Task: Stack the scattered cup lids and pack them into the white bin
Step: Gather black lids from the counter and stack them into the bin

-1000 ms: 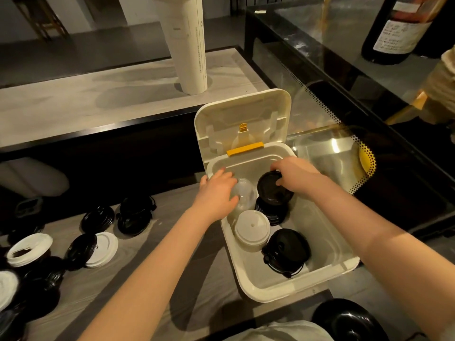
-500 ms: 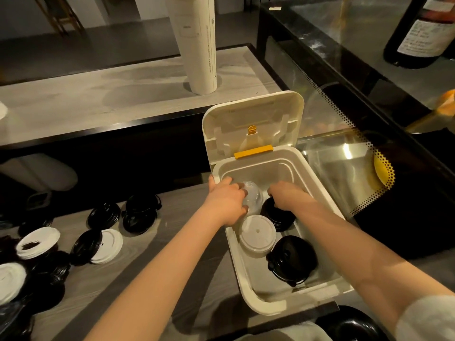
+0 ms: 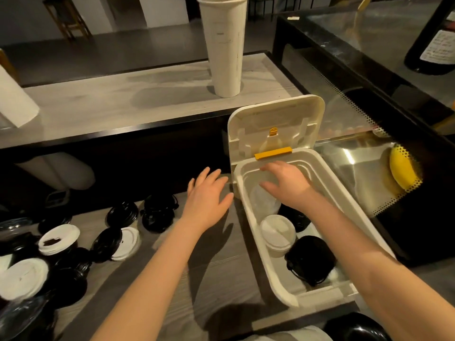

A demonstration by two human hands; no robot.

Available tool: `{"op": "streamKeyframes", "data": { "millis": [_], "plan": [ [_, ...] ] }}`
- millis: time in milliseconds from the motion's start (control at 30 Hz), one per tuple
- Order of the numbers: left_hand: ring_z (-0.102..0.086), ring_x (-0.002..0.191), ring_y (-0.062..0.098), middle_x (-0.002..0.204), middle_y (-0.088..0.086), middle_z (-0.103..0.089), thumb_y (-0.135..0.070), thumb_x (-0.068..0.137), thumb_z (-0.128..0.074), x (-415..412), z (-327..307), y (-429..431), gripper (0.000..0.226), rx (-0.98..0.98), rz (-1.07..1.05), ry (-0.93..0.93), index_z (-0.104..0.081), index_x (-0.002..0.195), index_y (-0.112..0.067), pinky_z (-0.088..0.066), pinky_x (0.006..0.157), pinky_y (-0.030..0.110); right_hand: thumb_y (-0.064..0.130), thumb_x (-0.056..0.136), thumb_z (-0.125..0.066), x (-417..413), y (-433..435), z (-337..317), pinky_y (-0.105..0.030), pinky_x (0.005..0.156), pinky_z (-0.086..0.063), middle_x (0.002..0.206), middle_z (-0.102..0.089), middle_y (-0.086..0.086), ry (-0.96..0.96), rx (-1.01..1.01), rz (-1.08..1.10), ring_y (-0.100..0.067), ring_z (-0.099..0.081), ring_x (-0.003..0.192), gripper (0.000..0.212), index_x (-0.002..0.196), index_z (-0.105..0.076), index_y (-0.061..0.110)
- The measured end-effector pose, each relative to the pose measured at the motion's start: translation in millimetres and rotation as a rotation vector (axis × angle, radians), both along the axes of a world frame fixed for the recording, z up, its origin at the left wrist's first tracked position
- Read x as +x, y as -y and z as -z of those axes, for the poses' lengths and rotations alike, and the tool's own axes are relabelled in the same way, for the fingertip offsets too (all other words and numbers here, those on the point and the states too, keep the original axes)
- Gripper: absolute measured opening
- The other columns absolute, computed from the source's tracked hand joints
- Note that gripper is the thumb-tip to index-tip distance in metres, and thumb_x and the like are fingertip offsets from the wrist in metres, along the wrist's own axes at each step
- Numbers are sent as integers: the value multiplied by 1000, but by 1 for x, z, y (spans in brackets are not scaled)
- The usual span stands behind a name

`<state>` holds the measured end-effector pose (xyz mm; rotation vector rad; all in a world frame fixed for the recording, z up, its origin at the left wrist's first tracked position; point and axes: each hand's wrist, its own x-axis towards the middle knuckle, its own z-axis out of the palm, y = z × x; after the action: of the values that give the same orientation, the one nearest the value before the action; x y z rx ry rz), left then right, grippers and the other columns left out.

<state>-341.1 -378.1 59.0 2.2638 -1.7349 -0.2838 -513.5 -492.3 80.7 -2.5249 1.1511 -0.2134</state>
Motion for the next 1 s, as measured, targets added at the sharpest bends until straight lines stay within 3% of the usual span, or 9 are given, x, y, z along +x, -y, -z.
{"op": "streamKeyframes", "data": {
  "millis": [233, 533, 600, 733, 833, 933, 1000],
  "plan": [
    [-7, 145, 18, 155, -2, -24, -42, 96, -43, 80, 11, -73, 51, 68, -140, 17, -38, 142, -20, -10, 116, 45, 32, 92, -55, 82, -74, -4, -34, 94, -44, 129, -54, 0, 112, -62, -151, -20, -49, 121, 42, 132, -52, 19],
    [-22, 141, 22, 151, 6, -30, -34, 94, -50, 184, 60, -153, 55, 235, -306, -85, -35, 143, -11, -23, 114, 36, 33, 92, -56, 181, -138, 77, -37, 100, -42, 144, -40, -4, -131, 207, -188, -24, -43, 129, 51, 139, -41, 23],
    [-20, 142, 24, 154, 8, -24, -35, 94, -51, 200, 68, -163, 62, 272, -338, -128, -28, 146, -9, -23, 114, 35, 32, 91, -57, 199, -146, 96, -39, 105, -39, 148, -35, -5, -195, 239, -197, -26, -35, 134, 58, 144, -34, 21],
    [-22, 141, 26, 154, 8, -21, -49, 86, -58, 232, 83, -173, 83, 370, -363, -184, -18, 149, -11, -27, 113, 37, 30, 90, -58, 230, -153, 121, -45, 113, -29, 159, -6, -6, -317, 258, -207, -29, -7, 146, 76, 151, -14, 22],
    [-23, 141, 26, 154, 7, -22, -54, 80, -62, 247, 91, -174, 93, 456, -345, -211, -16, 149, -13, -27, 113, 37, 36, 90, -59, 248, -159, 134, -48, 115, -19, 160, 4, -6, -410, 239, -181, -30, 4, 147, 79, 152, -11, 22],
    [-33, 135, 27, 147, 8, -34, -51, 80, -63, 256, 99, -175, 86, 486, -316, -221, -20, 147, -18, -33, 108, 37, 39, 90, -58, 251, -170, 149, -48, 115, -19, 159, -11, -5, -393, 156, -142, -29, 2, 147, 70, 148, -24, 18],
    [-38, 131, 27, 143, 9, -40, -49, 80, -65, 259, 104, -177, 82, 476, -291, -230, -25, 145, -19, -36, 105, 38, 39, 86, -61, 245, -178, 160, -45, 111, -29, 149, -34, -7, -281, 89, -93, -28, -14, 145, 59, 136, -41, 15]
  ]
}}
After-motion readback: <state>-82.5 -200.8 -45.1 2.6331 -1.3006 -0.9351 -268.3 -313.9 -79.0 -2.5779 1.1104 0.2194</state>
